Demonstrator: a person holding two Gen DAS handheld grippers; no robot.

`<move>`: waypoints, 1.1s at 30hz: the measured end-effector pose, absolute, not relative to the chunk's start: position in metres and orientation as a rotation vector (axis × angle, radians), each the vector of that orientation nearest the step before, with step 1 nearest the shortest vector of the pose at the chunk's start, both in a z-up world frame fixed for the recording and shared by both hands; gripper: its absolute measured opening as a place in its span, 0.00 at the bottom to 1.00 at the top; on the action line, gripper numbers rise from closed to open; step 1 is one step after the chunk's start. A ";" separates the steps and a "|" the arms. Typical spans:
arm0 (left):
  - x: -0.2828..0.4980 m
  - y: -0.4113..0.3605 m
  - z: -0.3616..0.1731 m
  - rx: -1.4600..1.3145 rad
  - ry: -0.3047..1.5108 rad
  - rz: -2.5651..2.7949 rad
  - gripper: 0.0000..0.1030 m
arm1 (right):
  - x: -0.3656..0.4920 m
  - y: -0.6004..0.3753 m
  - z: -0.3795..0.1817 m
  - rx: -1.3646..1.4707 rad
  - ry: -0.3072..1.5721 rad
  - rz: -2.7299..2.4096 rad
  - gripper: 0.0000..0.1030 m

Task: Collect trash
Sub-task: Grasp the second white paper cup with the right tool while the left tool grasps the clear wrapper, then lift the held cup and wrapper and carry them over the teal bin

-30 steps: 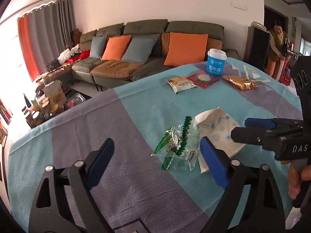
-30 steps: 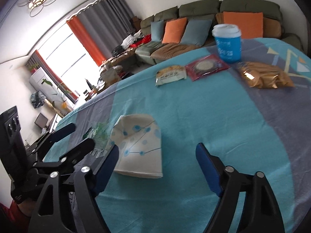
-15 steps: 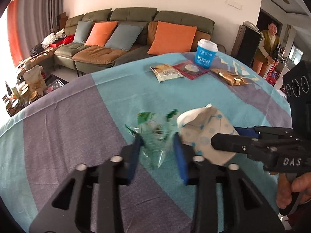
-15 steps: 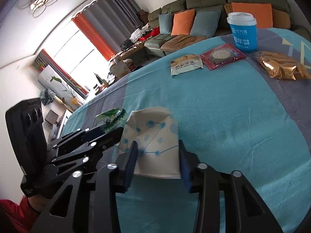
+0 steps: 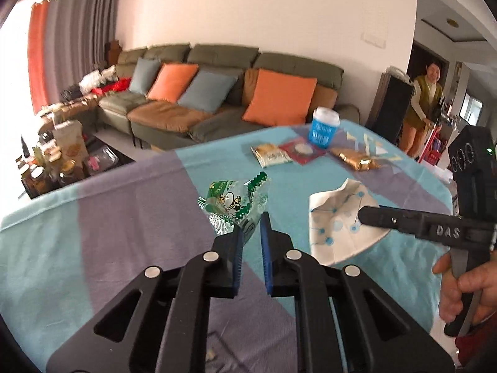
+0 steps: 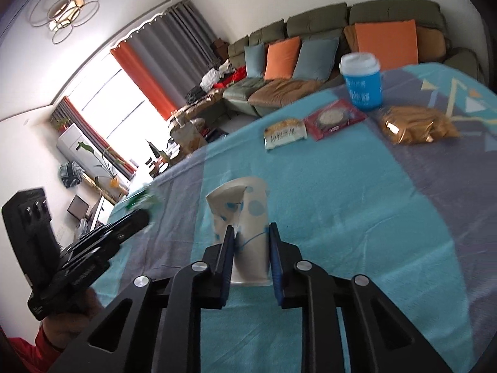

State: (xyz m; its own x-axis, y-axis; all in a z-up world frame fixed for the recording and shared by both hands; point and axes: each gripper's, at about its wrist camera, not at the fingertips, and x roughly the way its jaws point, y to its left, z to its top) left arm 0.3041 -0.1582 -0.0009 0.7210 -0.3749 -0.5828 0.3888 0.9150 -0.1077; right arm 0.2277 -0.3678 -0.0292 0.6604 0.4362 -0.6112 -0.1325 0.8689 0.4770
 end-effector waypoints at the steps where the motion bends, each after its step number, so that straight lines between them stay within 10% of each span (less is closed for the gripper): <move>1: 0.294 -0.152 0.005 0.023 0.620 -0.410 0.11 | 0.223 -0.367 -0.025 0.411 0.776 0.333 0.19; 33: 0.010 0.120 0.102 -0.092 0.318 0.182 0.11 | 0.163 -0.127 0.075 0.120 0.604 0.871 0.19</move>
